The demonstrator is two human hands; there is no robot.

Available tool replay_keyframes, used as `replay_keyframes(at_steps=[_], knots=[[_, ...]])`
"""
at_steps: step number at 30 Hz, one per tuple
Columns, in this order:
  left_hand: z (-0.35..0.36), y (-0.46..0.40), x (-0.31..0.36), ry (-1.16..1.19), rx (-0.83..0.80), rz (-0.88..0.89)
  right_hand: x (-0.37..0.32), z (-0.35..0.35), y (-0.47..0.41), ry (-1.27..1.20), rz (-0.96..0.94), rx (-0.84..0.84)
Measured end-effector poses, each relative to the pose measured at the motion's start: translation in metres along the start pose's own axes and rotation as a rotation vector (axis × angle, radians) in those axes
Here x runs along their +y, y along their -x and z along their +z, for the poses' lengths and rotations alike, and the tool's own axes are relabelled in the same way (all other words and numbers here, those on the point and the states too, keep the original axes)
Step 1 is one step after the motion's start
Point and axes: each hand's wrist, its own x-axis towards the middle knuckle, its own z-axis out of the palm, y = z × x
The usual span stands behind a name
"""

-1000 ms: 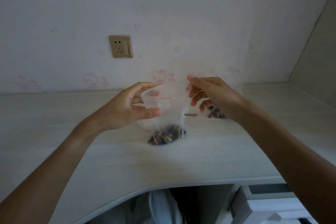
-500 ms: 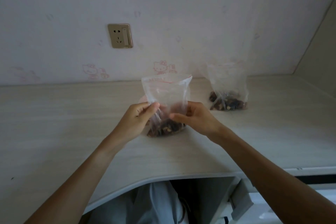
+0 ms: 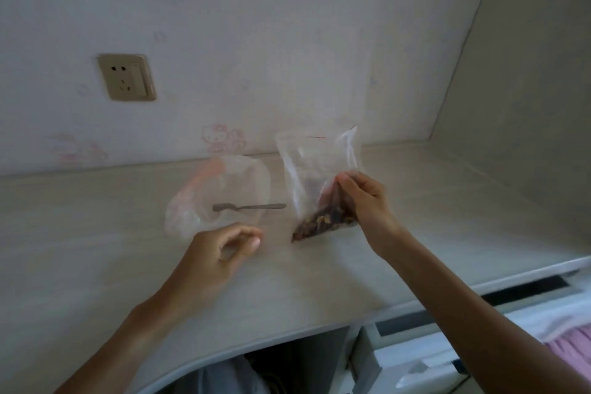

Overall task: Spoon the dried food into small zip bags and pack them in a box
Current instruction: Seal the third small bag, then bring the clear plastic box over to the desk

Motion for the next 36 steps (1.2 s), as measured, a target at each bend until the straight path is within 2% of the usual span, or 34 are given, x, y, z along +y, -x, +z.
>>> replay_keyframes(at_steps=[3,6,10,14,18,20,26,31,36], knots=[[0.005,0.009,-0.006,-0.335,-0.065,0.192,0.005,-0.022,-0.013,0.064,0.056,0.115],[0.004,0.011,-0.003,-0.407,-0.077,0.247,0.017,-0.028,-0.027,0.102,0.110,0.275],[0.004,0.010,0.001,-0.416,-0.065,0.234,0.021,-0.026,-0.044,0.185,0.156,0.329],[0.003,0.011,0.001,-0.404,-0.080,0.199,0.008,-0.033,-0.046,0.367,0.202,0.374],[0.001,0.015,0.008,-0.210,-0.049,0.066,-0.017,-0.046,-0.023,0.509,0.135,0.448],[-0.001,0.021,0.019,-0.184,-0.029,0.013,-0.030,-0.048,-0.004,0.513,0.065,0.394],[-0.021,0.068,0.053,-0.157,0.040,-0.056,-0.058,-0.026,0.082,0.593,-0.117,0.089],[-0.039,0.130,0.076,-0.053,0.084,-0.155,-0.055,0.016,0.137,0.611,-0.140,-0.287],[-0.056,0.169,0.073,-0.039,0.194,-0.287,-0.036,0.061,0.136,0.559,-0.114,-0.565]])
